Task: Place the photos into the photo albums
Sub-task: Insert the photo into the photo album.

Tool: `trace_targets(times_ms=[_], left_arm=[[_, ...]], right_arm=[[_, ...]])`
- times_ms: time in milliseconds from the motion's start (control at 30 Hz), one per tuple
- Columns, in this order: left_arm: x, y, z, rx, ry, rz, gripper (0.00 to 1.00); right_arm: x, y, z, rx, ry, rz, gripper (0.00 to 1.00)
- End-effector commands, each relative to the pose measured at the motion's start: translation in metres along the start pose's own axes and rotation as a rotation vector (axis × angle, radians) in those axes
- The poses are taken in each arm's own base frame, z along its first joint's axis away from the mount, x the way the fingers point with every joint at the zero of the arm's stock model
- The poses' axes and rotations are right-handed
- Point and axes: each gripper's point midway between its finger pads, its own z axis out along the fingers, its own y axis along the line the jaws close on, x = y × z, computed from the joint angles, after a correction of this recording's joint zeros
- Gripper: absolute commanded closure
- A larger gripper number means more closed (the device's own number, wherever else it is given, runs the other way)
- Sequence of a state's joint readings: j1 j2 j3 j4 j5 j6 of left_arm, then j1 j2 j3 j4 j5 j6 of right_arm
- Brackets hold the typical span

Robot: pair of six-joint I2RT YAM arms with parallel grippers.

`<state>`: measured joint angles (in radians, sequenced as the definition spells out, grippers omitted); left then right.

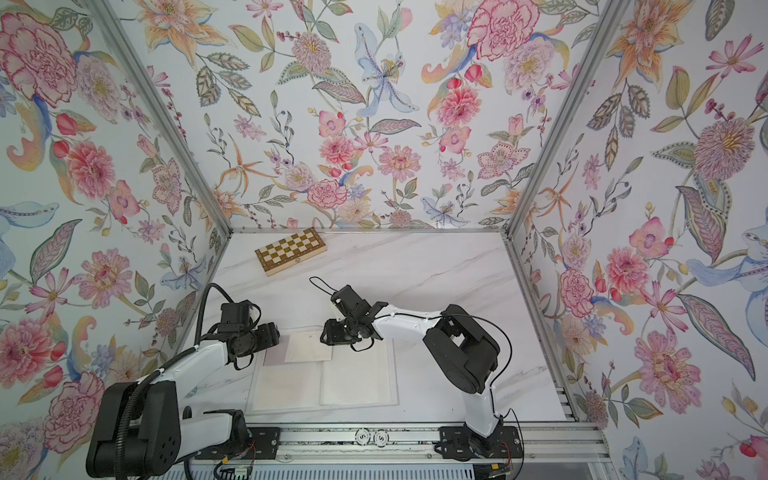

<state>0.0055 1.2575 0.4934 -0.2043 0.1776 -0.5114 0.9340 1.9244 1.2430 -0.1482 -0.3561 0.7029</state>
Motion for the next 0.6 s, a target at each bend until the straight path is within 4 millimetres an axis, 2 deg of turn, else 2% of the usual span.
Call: trace_targets(times_ms=[0, 333, 567], left_arm=[[0.020, 0.002, 0.002, -0.003, 0.077, 0.005, 0.24], [0.021, 0.002, 0.002, -0.002, 0.076, 0.006, 0.24], [0.021, 0.001, 0.001, 0.002, 0.076, 0.008, 0.24]], right_arm=[[0.001, 0.016, 0.003, -0.016, 0.015, -0.027, 0.57], [0.001, 0.037, 0.032, -0.104, 0.063, -0.008, 0.57], [0.001, 0.041, 0.049, -0.141, 0.088, 0.025, 0.56]])
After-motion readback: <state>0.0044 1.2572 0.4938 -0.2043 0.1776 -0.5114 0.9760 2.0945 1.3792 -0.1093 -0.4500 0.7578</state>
